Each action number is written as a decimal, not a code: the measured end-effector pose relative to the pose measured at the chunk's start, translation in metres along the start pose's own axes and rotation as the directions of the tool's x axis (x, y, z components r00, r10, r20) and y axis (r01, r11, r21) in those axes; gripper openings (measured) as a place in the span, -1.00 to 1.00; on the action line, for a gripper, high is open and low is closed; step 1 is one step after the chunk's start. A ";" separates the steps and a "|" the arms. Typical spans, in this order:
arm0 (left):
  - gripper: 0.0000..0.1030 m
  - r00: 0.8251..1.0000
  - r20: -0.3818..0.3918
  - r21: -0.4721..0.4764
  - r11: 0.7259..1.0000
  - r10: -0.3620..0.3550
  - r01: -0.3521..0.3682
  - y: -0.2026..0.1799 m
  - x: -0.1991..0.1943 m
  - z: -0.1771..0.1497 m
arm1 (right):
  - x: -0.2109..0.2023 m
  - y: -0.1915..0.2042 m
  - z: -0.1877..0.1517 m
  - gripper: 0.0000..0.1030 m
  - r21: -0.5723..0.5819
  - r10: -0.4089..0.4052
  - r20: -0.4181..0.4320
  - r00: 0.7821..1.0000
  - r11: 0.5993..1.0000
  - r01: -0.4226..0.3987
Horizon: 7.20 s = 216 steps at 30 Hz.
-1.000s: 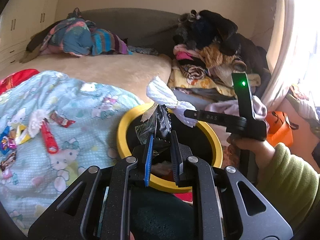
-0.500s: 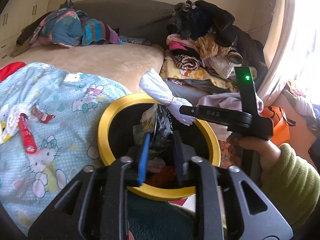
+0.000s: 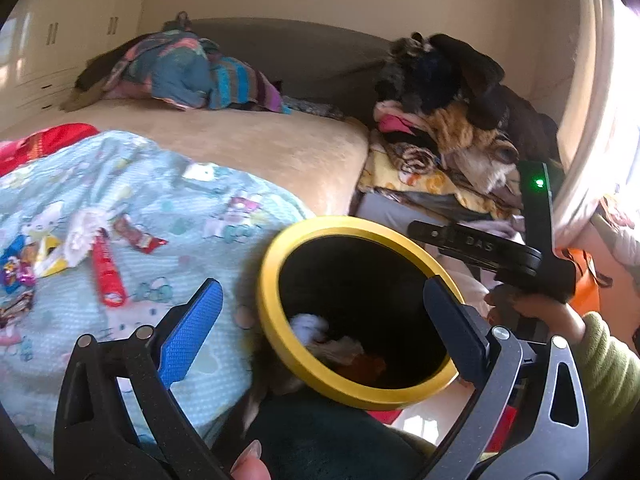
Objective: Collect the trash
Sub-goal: 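Open the left tool over the bin while the right tool releases the mesh net inside, then move both open tools back over the remaining trash on the blanket, then grasp the purple candy wrapper with the left tool while the right tool grasps the red tube, then carry the purple wrapper in the left tool while the right tool carries the red tube to the bin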
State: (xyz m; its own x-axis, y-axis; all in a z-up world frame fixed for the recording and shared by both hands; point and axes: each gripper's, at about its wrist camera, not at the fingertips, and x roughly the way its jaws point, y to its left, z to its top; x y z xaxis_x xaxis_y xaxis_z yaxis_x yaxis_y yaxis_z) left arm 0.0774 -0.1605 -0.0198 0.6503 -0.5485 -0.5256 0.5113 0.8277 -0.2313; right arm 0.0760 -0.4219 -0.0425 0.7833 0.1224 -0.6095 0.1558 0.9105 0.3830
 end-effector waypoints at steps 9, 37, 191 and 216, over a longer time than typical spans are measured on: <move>0.79 0.997 0.052 -0.032 0.997 0.065 -0.063 0.018 -0.028 0.007 | -0.017 0.044 0.007 0.55 -0.092 0.055 0.040 0.998 0.994 -0.051; 0.79 0.941 0.212 -0.147 0.961 0.263 -0.235 0.081 -0.104 0.013 | -0.036 0.147 -0.017 0.63 -0.308 0.210 0.084 0.974 0.935 -0.175; -0.71 0.966 0.146 -0.234 0.956 0.213 -0.176 0.118 -0.116 0.015 | -0.011 0.184 -0.029 -0.41 -0.324 0.321 -0.063 0.945 0.889 -0.323; -0.71 0.986 0.116 -0.137 0.985 0.120 -0.104 0.076 -0.092 0.016 | -0.014 0.115 -0.009 -0.41 -0.208 0.205 0.004 0.979 0.958 -0.199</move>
State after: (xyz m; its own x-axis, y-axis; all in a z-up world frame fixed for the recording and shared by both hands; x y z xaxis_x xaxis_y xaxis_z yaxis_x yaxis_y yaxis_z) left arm 0.0657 -0.0493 0.0243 0.7675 -0.4554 -0.4512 0.3595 0.8885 -0.2852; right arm 0.0777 -0.3151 0.0042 0.8008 0.3046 -0.5157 -0.1323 0.9297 0.3437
